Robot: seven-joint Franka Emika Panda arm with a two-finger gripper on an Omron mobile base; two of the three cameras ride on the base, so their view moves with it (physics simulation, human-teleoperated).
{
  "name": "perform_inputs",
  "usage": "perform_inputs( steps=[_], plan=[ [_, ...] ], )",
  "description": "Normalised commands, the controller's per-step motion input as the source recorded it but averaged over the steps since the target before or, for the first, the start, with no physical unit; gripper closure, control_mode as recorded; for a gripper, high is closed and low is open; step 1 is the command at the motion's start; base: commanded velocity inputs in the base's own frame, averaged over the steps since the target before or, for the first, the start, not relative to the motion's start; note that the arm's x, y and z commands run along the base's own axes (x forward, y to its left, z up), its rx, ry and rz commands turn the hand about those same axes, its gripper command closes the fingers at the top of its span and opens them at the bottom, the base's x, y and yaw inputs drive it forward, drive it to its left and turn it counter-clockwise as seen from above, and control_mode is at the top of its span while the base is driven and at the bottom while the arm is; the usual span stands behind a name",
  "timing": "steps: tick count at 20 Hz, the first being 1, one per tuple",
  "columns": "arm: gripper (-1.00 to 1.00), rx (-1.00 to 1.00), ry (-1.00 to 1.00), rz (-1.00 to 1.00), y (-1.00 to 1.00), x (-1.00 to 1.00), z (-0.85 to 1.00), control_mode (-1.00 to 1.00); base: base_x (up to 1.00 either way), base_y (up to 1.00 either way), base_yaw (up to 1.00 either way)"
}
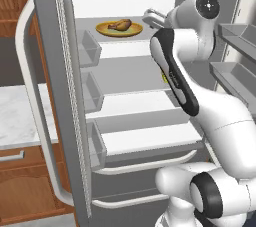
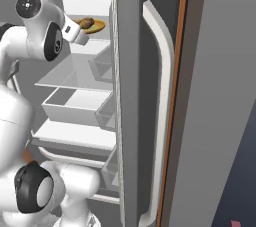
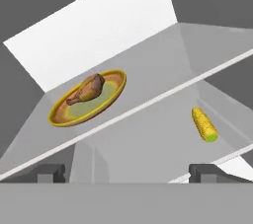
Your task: Retrieve the chicken drumstick from the fridge and place it on the cutting board.
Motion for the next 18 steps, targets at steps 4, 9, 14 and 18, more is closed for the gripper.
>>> perform_inputs(
  steps=[4, 9, 14, 18],
  plan=[
    [-1.00, 0.00, 0.00, 0.13, 0.00, 0.38, 0.02, -1.00, 0.00, 0.00, 0.00],
    [-1.00, -0.08, 0.00, 0.14, 0.00, 0.34, 0.00, -1.00, 0.00, 0.00, 0.00],
    [-1.00, -0.13, 0.00, 0.07, 0.00, 0.24, 0.03, -1.00, 0.00, 0.00, 0.00],
    [-1.00, -0.13, 0.02, 0.02, 0.08, 0.33, 0.05, -1.00, 0.00, 0.00, 0.00]
  ],
)
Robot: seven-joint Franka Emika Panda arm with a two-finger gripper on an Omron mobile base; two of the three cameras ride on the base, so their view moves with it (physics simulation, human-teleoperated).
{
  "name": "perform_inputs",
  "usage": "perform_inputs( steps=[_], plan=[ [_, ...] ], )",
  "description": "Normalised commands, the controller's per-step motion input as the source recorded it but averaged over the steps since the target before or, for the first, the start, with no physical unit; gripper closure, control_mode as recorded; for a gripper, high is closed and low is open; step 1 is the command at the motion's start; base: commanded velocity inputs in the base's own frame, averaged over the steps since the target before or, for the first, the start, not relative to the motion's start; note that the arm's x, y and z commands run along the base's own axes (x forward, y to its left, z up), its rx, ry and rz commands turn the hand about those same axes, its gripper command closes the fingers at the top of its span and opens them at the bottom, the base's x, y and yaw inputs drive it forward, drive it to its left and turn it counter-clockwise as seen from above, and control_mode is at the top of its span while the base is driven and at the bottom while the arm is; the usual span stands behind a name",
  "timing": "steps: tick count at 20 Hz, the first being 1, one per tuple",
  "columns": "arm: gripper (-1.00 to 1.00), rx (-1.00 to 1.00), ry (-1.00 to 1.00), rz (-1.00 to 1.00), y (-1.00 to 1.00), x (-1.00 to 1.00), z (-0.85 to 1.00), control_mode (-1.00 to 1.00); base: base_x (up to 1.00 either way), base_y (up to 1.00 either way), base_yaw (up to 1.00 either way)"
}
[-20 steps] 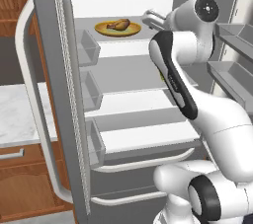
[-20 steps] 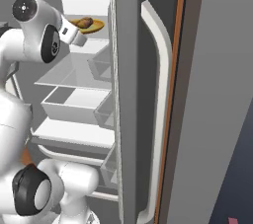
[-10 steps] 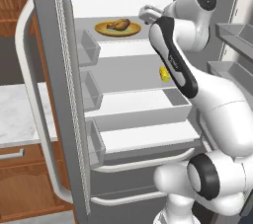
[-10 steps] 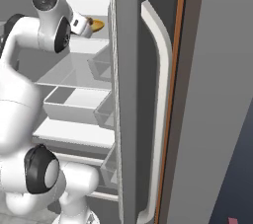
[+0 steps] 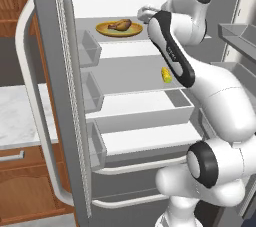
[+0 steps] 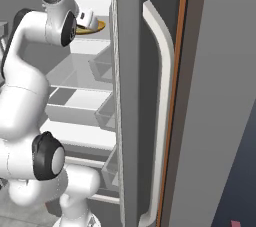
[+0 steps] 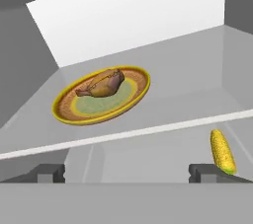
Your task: Retrieve the chicken drumstick from the fridge and place it on the cutting board.
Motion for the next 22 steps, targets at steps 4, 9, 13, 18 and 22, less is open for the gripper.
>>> perform_inputs(
  steps=[4, 9, 13, 18, 22],
  plan=[
    [-1.00, -0.02, 0.00, 0.00, 0.15, 0.48, -0.03, -1.00, 0.00, 0.00, 0.00],
    [-1.00, 0.00, 0.00, 0.00, 0.11, 0.48, -0.10, -1.00, 0.00, 0.00, 0.00],
    [-1.00, 0.00, 0.01, 0.00, 0.09, 0.63, -0.08, -1.00, 0.00, 0.00, 0.00],
    [-1.00, 0.00, 0.02, 0.00, 0.16, 0.66, 0.00, -1.00, 0.00, 0.00, 0.00],
    [-1.00, 0.03, 0.04, 0.00, 0.17, 0.59, 0.00, -1.00, 0.00, 0.00, 0.00]
  ],
)
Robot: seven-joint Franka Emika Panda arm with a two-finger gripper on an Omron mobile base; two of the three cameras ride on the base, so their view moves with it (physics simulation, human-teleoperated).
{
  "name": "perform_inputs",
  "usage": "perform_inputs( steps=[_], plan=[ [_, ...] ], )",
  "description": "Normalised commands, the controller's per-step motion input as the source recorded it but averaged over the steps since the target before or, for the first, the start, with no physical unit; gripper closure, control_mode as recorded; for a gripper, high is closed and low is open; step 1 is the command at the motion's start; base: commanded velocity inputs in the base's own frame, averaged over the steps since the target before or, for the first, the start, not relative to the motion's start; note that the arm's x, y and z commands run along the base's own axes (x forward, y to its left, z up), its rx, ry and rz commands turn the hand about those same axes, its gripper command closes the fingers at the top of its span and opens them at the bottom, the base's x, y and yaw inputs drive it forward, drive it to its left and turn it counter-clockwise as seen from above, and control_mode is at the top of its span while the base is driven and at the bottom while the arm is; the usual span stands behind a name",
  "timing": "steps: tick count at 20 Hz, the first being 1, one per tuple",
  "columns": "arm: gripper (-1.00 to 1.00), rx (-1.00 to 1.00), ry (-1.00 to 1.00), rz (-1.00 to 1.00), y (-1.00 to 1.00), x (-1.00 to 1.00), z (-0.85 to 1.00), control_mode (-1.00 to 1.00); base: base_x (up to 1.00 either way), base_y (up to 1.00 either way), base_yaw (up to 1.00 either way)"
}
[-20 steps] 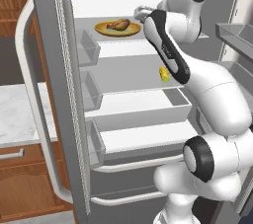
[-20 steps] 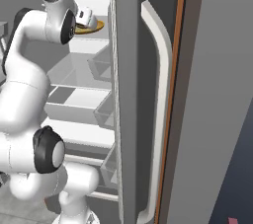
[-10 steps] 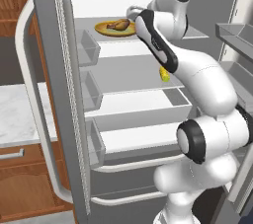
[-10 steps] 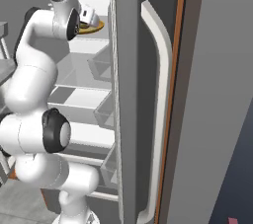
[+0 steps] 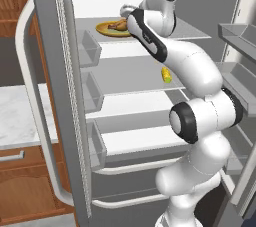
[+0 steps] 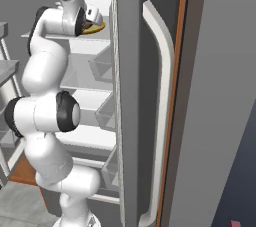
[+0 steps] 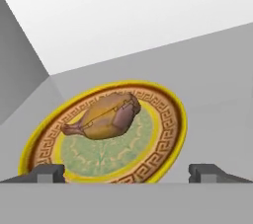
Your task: Retrieve the chicken drumstick from the fridge and place it on the cutting board.
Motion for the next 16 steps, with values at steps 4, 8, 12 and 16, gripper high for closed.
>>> perform_inputs(
  steps=[4, 8, 12, 16],
  plan=[
    [-1.00, 0.01, 0.07, 0.00, 0.05, 0.45, 0.00, -1.00, 0.00, 0.00, 0.00],
    [-1.00, 0.00, 0.05, 0.00, 0.05, 0.36, 0.00, -1.00, 0.00, 0.00, 0.00],
    [-1.00, 0.00, 0.02, 0.00, 0.02, 0.29, -0.05, -1.00, 0.00, 0.00, 0.00],
    [-1.00, 0.00, 0.05, 0.00, 0.14, 0.26, -0.24, -1.00, 0.00, 0.00, 0.00]
  ],
)
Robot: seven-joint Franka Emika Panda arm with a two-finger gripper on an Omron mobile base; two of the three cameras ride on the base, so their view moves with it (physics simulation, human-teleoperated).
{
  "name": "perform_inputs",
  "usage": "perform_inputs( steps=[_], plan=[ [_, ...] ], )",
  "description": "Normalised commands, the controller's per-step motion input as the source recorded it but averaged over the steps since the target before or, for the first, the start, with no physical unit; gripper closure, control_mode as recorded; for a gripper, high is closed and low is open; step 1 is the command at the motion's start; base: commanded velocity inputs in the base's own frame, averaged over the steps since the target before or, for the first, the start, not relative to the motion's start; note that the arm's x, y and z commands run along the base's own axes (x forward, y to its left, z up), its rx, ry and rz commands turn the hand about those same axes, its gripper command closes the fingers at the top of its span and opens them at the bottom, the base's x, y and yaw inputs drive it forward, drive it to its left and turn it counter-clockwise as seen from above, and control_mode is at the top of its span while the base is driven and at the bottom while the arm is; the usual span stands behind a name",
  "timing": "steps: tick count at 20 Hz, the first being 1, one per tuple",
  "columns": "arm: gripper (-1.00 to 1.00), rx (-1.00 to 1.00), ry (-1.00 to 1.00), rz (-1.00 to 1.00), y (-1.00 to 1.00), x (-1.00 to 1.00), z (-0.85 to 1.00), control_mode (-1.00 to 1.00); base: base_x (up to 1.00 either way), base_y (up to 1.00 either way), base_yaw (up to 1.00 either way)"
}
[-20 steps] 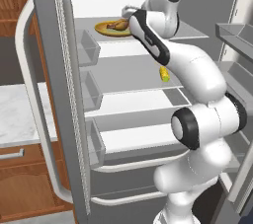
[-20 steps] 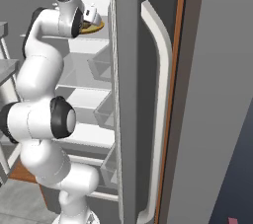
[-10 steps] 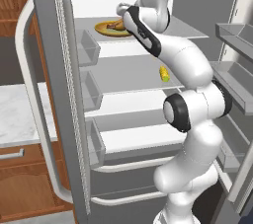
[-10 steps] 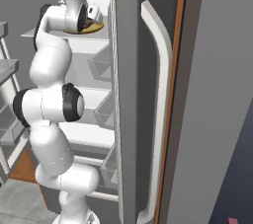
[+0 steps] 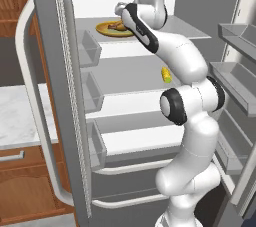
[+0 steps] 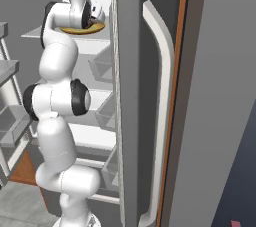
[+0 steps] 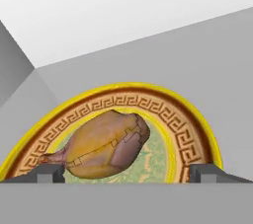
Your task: Retrieve the chicken drumstick from the fridge and place it on the cutting board.
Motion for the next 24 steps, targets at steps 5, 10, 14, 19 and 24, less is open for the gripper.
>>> perform_inputs(
  steps=[5, 10, 14, 19, 24],
  plan=[
    [-1.00, 0.01, 0.01, 0.00, 0.15, 0.18, -0.18, -1.00, 0.00, 0.00, 0.00],
    [-1.00, 0.00, 0.01, 0.00, 0.00, 0.17, -0.04, -1.00, 0.00, 0.00, 0.00],
    [-1.00, 0.00, 0.06, 0.00, 0.00, 0.14, -0.10, -1.00, 0.00, 0.00, 0.00],
    [-1.00, 0.00, 0.01, 0.00, 0.00, 0.05, -0.02, -1.00, 0.00, 0.00, 0.00],
    [-1.00, 0.00, 0.00, 0.00, 0.07, 0.06, 0.00, -1.00, 0.00, 0.00, 0.00]
  ],
)
